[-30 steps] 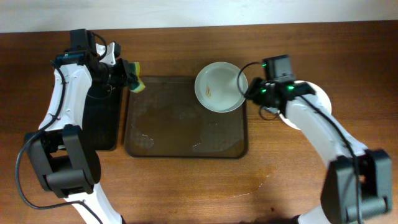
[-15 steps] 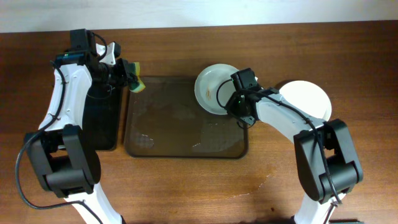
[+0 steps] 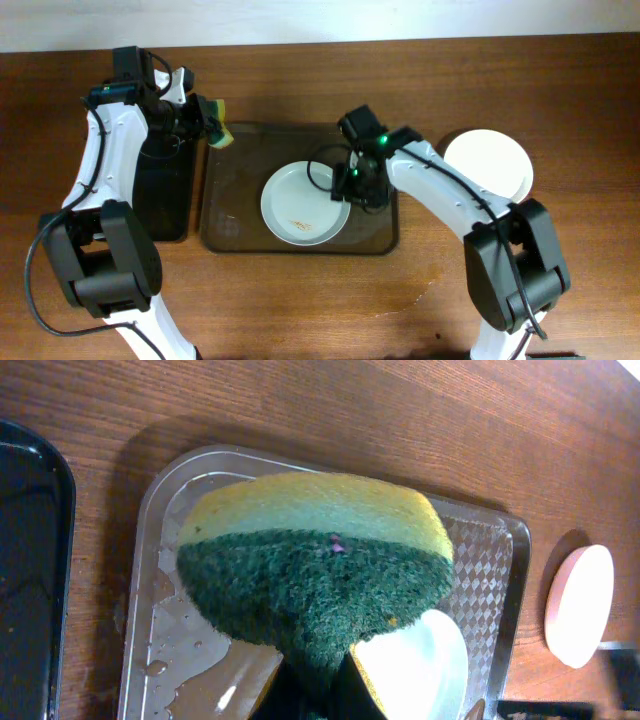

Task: Clean dirty plates on tray and stack at the side
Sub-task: 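Drag the last pale plate to tray center and grasp its rim with right gripper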

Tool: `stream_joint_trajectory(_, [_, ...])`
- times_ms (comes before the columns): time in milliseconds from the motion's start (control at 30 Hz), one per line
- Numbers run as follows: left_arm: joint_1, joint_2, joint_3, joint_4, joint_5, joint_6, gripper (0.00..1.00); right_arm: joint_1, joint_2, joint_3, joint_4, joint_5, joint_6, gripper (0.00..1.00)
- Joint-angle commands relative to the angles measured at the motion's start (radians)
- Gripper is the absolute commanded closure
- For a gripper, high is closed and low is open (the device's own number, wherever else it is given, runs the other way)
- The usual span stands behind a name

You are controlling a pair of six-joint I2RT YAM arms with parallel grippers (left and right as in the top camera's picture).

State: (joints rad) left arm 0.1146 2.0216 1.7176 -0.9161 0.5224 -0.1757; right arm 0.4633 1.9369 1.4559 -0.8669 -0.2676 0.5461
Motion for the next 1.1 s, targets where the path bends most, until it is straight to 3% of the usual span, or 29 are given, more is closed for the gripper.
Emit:
stream_joint_trajectory(0, [0.000,0.011,0.015,0.002,0.003,0.017,0.99,-0.034,0.008,0.123,-0.014,0.031,-0.299,0.43])
stream_joint_trajectory(167, [-0.001,0.011,0.015,0.006,0.003,0.017,0.99,-0.020,0.132,0.256,-0.021,0.055,-0.608,0.39])
stream_joint_trajectory(367, [-0.001,0.011,0.015,0.006,0.003,0.016,0.99,0.002,0.277,0.300,-0.039,0.034,-0.734,0.40])
stream_joint_trajectory(433, [-0.001,0.011,0.015,0.006,0.003,0.016,0.99,0.002,0.279,0.300,-0.036,0.033,-0.738,0.46])
stream_joint_trajectory(467, [-0.001,0.011,0.015,0.006,0.003,0.016,0.99,0.002,0.279,0.300,-0.034,0.031,-0.736,0.59])
stream_joint_trajectory(500, [-0.001,0.011,0.015,0.006,0.003,0.016,0.99,0.002,0.281,0.299,-0.035,0.031,-0.733,0.65])
stream_joint_trajectory(600, [-0.001,0.011,0.015,0.006,0.003,0.016,0.99,0.010,0.298,0.299,-0.038,0.028,-0.724,0.67])
stream_joint_trajectory(633, [-0.001,0.011,0.015,0.006,0.003,0.017,0.99,0.015,0.301,0.299,-0.040,0.028,-0.717,0.73])
stream_joint_trajectory(667, [-0.001,0.011,0.015,0.006,0.003,0.017,0.99,0.021,0.302,0.299,-0.046,0.029,-0.706,0.76])
stream_joint_trajectory(700, [-0.001,0.011,0.015,0.006,0.000,0.017,0.99,0.028,0.302,0.299,-0.056,0.036,-0.666,0.90])
stream_joint_trajectory(733, [-0.001,0.011,0.015,0.006,-0.007,0.017,0.99,0.034,0.302,0.299,-0.065,0.036,-0.645,0.96])
stream_joint_trajectory(833, [-0.001,0.011,0.015,0.005,-0.020,0.016,0.99,0.048,0.302,0.299,-0.089,0.035,-0.552,0.96])
stream_joint_trajectory(900, [-0.001,0.011,0.015,0.005,-0.023,0.017,0.99,0.053,0.302,0.299,-0.106,0.035,-0.415,0.96])
stream_joint_trajectory(1067, [-0.001,0.011,0.015,0.005,-0.023,0.016,0.99,0.053,0.302,0.298,-0.148,0.044,0.049,0.96])
